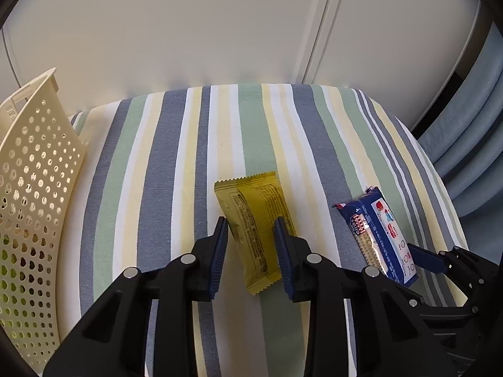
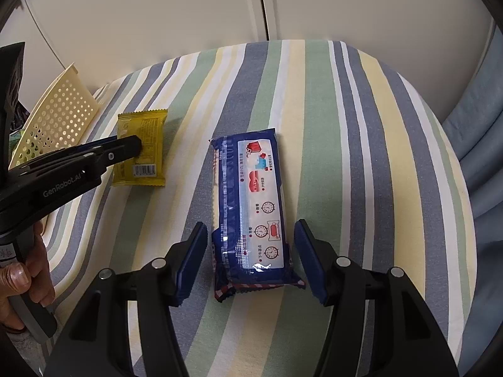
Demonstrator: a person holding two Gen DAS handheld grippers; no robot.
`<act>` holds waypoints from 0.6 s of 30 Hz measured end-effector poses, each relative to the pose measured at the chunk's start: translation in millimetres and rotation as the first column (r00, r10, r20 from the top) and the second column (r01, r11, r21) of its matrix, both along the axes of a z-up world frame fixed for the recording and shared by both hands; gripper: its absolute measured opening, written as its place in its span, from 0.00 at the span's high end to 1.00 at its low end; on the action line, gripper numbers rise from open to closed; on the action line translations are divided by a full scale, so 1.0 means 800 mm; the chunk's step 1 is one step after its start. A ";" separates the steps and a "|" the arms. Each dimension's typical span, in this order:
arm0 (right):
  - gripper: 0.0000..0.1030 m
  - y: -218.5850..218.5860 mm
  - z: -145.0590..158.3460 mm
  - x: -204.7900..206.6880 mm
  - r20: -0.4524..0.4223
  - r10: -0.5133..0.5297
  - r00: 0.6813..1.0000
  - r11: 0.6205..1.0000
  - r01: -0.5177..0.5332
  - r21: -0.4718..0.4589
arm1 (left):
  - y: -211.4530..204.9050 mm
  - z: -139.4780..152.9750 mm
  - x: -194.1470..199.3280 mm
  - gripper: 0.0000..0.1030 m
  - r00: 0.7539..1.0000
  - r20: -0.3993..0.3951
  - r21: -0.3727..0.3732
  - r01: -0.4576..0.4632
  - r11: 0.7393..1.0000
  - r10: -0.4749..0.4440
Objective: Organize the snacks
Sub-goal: 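Grasp the yellow wafer pack with the left tool while the right tool grasps the cracker pack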
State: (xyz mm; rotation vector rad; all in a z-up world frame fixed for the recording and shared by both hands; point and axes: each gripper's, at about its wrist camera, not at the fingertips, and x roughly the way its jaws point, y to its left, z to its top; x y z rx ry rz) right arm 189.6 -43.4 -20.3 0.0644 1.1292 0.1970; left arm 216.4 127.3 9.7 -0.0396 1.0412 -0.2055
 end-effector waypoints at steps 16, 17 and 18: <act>0.43 -0.002 0.001 0.001 -0.001 0.000 1.000 1.000 0.000 0.012 | -0.027 -0.011 0.013 0.67 0.999 -0.032 0.050 -0.003 0.999 0.005; 0.43 -0.002 0.001 0.001 0.000 0.000 1.000 1.000 0.000 0.014 | -0.028 -0.011 0.013 0.64 1.000 -0.027 0.060 -0.002 0.998 0.004; 0.43 -0.002 0.002 0.001 0.000 0.000 1.000 1.000 0.000 0.017 | -0.031 -0.012 0.013 0.62 1.000 -0.028 0.067 0.001 0.998 0.001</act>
